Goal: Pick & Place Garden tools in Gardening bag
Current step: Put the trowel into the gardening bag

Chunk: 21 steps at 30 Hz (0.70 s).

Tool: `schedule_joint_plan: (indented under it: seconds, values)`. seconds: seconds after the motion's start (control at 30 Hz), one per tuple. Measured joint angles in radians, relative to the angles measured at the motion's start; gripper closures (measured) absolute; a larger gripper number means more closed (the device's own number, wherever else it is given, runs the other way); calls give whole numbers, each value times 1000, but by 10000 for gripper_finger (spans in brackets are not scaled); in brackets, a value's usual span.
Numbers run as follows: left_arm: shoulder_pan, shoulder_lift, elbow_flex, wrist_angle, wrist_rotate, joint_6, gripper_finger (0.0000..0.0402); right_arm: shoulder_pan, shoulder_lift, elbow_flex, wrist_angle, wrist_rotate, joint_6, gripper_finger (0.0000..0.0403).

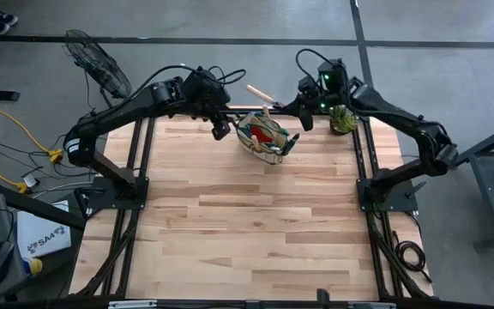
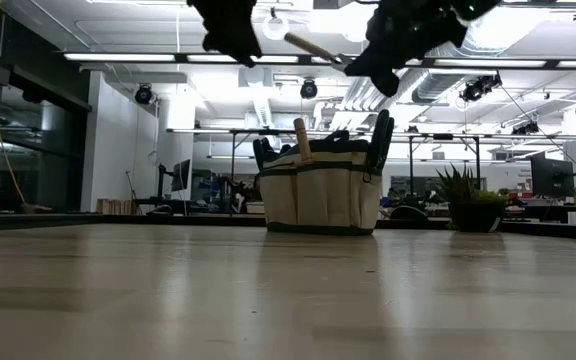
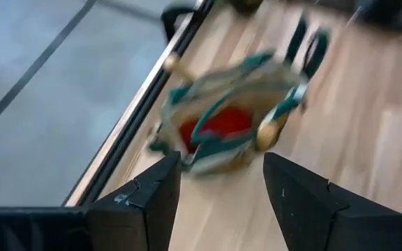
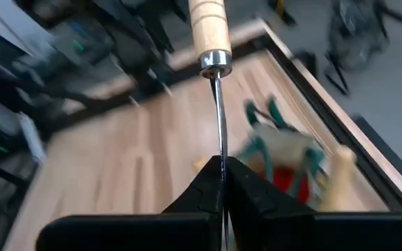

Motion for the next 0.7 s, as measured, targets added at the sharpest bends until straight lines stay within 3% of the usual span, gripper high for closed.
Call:
schedule_joint_plan:
  seconds: [0.17,0.37,0.53,0.7]
  values:
    - [23,-36,-113,262,178,-36,203,2,-48,-170,371,-120,158,399]
    - [19,-36,-135,510,338,-55,203,3,-59,-289,783,-275,383,399]
    - [19,-36,-135,674,492,-84,203,4,-59,-310,939,-442,495,399]
    - [19,-36,-134,817,626,-100,203,21,-53,-310,986,-580,566,399]
